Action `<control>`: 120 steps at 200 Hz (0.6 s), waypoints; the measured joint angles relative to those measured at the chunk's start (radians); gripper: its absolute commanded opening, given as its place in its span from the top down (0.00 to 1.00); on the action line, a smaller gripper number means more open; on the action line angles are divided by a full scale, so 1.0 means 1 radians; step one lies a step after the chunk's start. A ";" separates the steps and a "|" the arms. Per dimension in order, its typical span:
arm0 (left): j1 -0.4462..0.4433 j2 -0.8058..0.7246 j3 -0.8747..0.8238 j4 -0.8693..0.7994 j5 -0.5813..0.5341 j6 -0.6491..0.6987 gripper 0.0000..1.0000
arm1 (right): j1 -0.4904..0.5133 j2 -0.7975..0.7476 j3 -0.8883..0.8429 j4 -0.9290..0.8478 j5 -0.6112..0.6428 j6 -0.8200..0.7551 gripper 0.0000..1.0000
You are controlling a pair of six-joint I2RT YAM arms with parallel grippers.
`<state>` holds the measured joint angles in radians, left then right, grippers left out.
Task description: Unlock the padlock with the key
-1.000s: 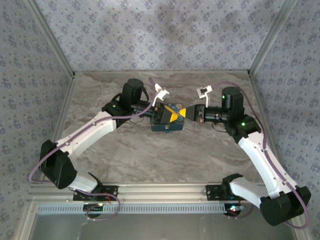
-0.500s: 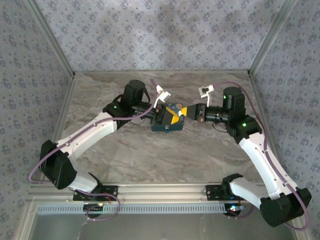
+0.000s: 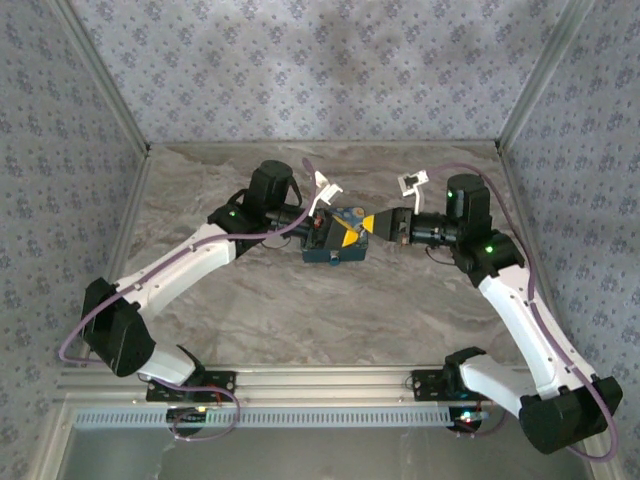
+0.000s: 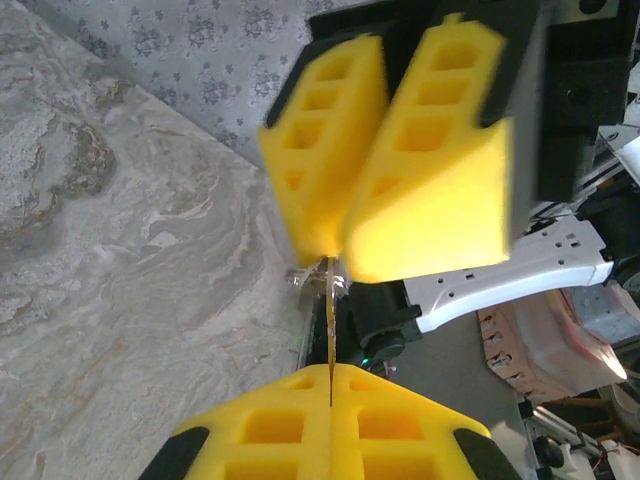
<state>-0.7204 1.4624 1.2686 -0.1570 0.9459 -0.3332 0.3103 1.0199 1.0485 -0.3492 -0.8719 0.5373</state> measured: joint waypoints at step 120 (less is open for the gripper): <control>-0.006 0.000 0.066 -0.125 0.016 0.074 1.00 | 0.027 -0.002 -0.001 -0.060 -0.018 -0.072 0.54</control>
<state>-0.7261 1.4624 1.3346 -0.2817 0.9619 -0.2592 0.3378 1.0176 1.0473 -0.4091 -0.8894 0.4652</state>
